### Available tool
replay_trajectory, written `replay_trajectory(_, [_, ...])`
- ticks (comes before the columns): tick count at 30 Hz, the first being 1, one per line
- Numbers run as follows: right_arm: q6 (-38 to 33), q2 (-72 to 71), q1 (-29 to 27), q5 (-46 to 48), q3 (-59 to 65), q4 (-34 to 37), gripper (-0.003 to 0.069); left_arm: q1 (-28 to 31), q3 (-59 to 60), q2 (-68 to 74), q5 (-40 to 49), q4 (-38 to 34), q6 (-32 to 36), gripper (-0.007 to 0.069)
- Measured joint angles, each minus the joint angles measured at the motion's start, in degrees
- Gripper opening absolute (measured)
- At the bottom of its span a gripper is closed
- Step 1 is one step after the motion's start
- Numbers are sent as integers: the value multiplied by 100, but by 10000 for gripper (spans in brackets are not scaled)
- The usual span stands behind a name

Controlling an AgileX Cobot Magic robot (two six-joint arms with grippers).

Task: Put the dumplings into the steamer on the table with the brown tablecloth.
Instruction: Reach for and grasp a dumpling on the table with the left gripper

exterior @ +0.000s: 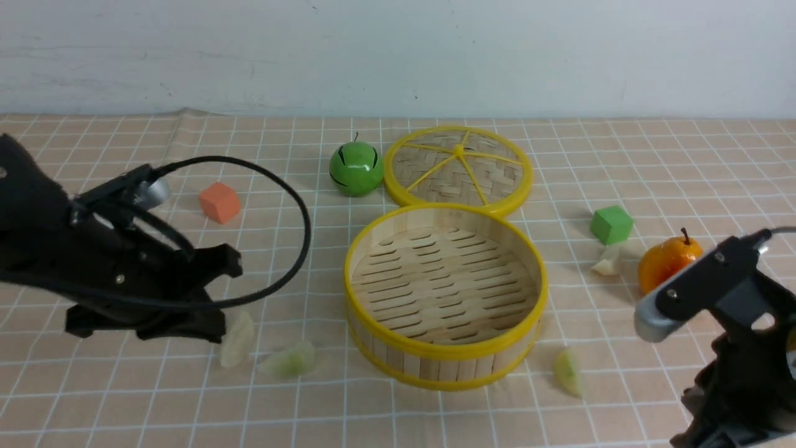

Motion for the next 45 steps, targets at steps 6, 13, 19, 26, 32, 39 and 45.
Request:
replay_trajectory(6, [1, -215, 0, 30, -210, -167, -15, 0, -1060, 805, 1003, -128, 387, -14])
replay_trajectory(13, [171, -230, 0, -59, -216, -49, -13, 0, -1721, 1524, 1195, 893, 277, 31])
replay_trajectory(19, [182, -230, 0, -166, -216, 15, -10, 0, -1792, 1969, 933, 1341, 223, 193])
replay_trajectory(26, [182, -230, 0, -172, -216, 59, -6, -33, -1798, 2170, 507, 1297, 223, 330])
replay_trajectory(32, [182, -230, 0, -222, -216, 200, -3, -657, -1804, 2181, 349, 2311, 223, 295])
replay_trajectory(39, [182, -230, 0, -269, -216, 325, 0, -915, -1804, 2181, 101, 3187, -635, 293])
replay_trajectory(45, [183, -230, 0, -341, -216, 460, 2, -915, -1804, 2195, 150, 3194, -913, 296])
